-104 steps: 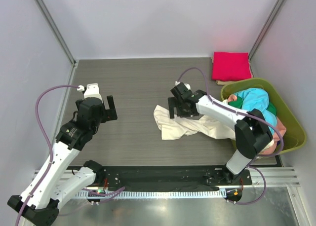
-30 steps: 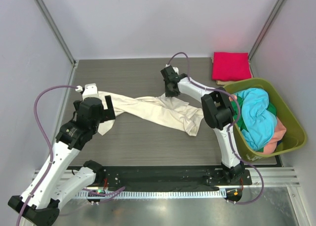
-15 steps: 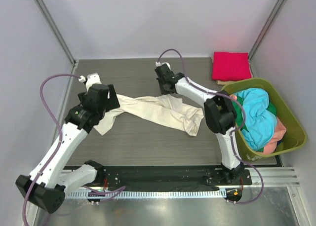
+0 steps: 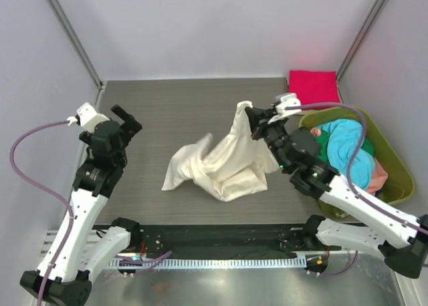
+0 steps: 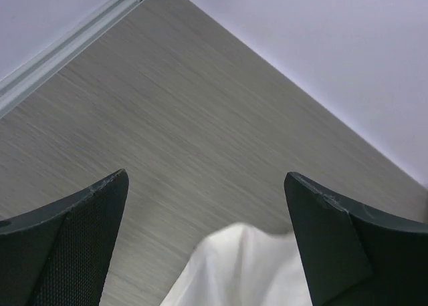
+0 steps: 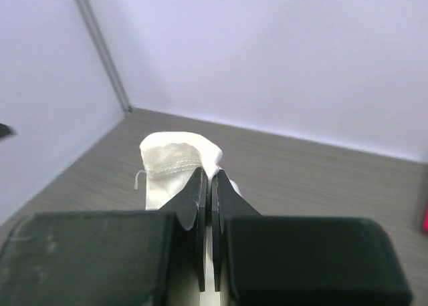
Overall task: Fold and stack the t-shirts
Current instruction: Flatten the tshirt out
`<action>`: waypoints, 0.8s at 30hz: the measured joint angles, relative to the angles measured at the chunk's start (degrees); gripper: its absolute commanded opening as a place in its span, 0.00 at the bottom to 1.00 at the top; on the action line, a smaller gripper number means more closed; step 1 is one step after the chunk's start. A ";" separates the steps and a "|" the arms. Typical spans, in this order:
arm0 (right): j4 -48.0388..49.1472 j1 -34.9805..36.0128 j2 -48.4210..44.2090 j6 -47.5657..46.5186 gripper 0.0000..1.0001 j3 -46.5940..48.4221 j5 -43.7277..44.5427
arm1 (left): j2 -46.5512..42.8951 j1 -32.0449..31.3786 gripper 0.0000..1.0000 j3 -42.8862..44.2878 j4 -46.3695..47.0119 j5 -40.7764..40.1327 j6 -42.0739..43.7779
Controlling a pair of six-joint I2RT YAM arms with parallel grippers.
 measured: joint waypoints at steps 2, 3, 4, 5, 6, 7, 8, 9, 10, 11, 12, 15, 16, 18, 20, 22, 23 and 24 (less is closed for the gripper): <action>0.26 -0.22 4.17 0.59 0.01 -0.96 3.48 | -1.51 0.22 1.00 -2.71 2.43 0.00 -1.25; -0.35 -0.20 6.69 1.09 0.01 -0.83 4.61 | -1.29 0.24 1.00 -3.58 3.43 0.26 -1.84; -1.57 -0.20 9.62 1.64 0.01 -0.42 5.77 | 0.11 0.24 1.00 -4.46 4.50 0.94 -2.43; -3.78 -0.20 14.01 2.47 0.01 0.20 6.75 | 1.95 0.24 1.00 -4.83 5.20 1.73 -2.73; -5.75 -0.20 17.38 3.13 0.01 0.48 7.67 | 4.33 0.28 1.00 -4.90 5.68 2.91 -3.15; -8.26 -0.17 20.28 3.89 0.01 0.52 8.57 | 7.13 0.28 0.98 -4.90 6.56 4.26 -3.50; -10.95 -0.17 22.18 4.50 0.01 0.50 9.31 | 10.93 0.28 0.98 -4.90 7.50 6.21 -3.72; -13.68 -0.17 23.26 5.31 0.01 0.35 9.81 | 14.14 0.28 0.98 -4.96 8.13 7.93 -3.69; -15.23 -0.17 23.30 6.10 0.01 -0.26 10.25 | 17.40 0.26 0.98 -5.09 8.52 9.77 -3.61; -16.06 -0.17 22.49 6.86 0.01 -0.96 10.78 | 19.82 0.26 0.98 -5.38 8.87 11.41 -3.52; -16.41 -0.20 21.38 7.52 0.01 -1.64 10.95 | 21.97 0.24 0.98 -5.77 9.11 13.14 -3.39; -16.57 -0.20 18.01 8.96 0.01 -2.60 11.39 | 26.56 0.24 0.99 -6.14 10.08 18.38 -2.34; -16.46 -0.20 17.25 9.31 0.01 -2.60 11.69 | 27.80 0.24 0.98 -6.12 10.97 20.31 -1.97; -16.50 -0.20 16.39 10.23 0.01 -2.60 12.63 | 30.53 0.20 0.99 -6.08 12.72 23.61 -1.25; -16.57 -0.20 16.41 10.78 0.01 -2.64 13.22 | 33.46 -0.02 0.99 -5.60 13.60 26.05 -0.48; -17.03 -0.20 16.41 11.45 0.01 -2.91 13.57 | 37.24 -0.52 1.00 -4.44 14.23 28.06 0.11; -17.16 -0.20 16.41 11.72 0.01 -2.95 13.64 | 39.65 -0.92 1.00 -3.45 14.32 29.20 0.61; -17.31 -0.20 16.41 11.91 0.01 -3.04 13.66 | 41.70 -1.40 1.00 -2.64 14.45 30.10 0.87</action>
